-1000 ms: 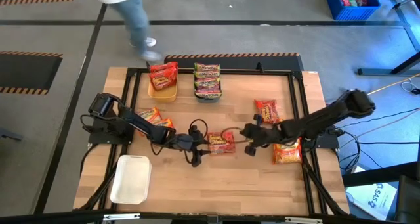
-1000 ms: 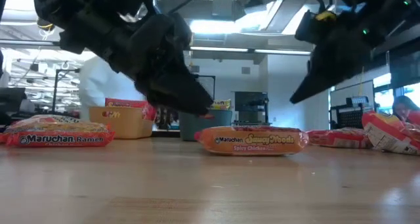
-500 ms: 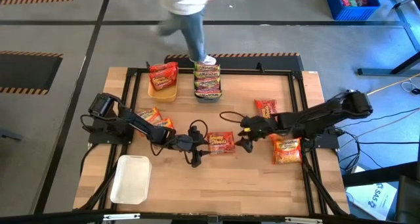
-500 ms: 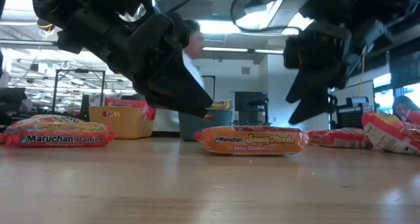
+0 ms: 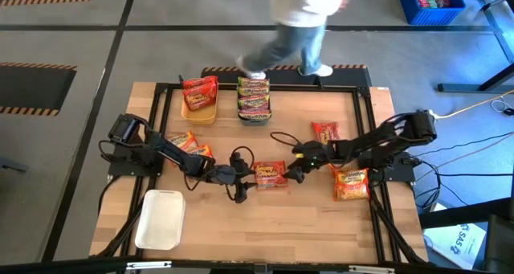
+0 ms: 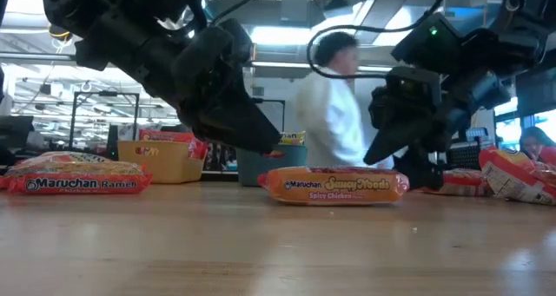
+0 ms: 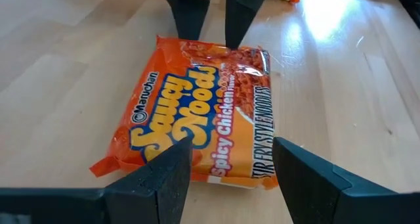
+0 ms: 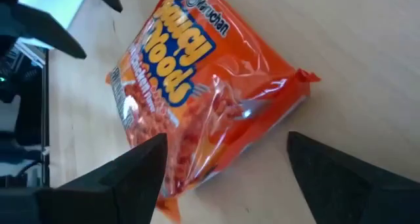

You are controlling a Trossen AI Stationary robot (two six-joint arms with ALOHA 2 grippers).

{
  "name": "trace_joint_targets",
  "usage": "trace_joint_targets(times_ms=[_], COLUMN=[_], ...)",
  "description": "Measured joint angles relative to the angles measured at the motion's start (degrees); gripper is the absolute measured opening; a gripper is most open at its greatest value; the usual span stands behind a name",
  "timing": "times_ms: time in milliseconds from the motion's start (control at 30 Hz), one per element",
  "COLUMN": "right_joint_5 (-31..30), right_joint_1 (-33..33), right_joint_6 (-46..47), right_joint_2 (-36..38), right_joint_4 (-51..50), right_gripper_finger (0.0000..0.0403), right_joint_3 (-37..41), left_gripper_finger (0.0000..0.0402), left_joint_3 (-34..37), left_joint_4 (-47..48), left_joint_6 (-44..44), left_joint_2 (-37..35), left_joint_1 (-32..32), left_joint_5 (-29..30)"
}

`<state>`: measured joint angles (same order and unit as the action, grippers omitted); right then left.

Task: Sort Maruchan noodles
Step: Put the orange noodle pack into the yellow bin

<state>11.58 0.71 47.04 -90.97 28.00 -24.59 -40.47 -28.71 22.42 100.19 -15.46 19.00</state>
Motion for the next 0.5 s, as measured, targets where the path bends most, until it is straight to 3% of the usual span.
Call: trace_joint_targets(times_ms=[500], right_joint_5=[-0.4], right_joint_1=[0.1], right_joint_6=[1.3], right_joint_2=[-4.3], right_joint_4=[6.3], right_gripper_finger=[0.0305], right_joint_3=[-1.1], left_gripper_finger=[0.0205], left_joint_3=[-0.1], left_joint_4=[-2.2], left_joint_6=[1.5], left_joint_2=[8.4], left_joint_1=[1.0], left_joint_5=[0.4])
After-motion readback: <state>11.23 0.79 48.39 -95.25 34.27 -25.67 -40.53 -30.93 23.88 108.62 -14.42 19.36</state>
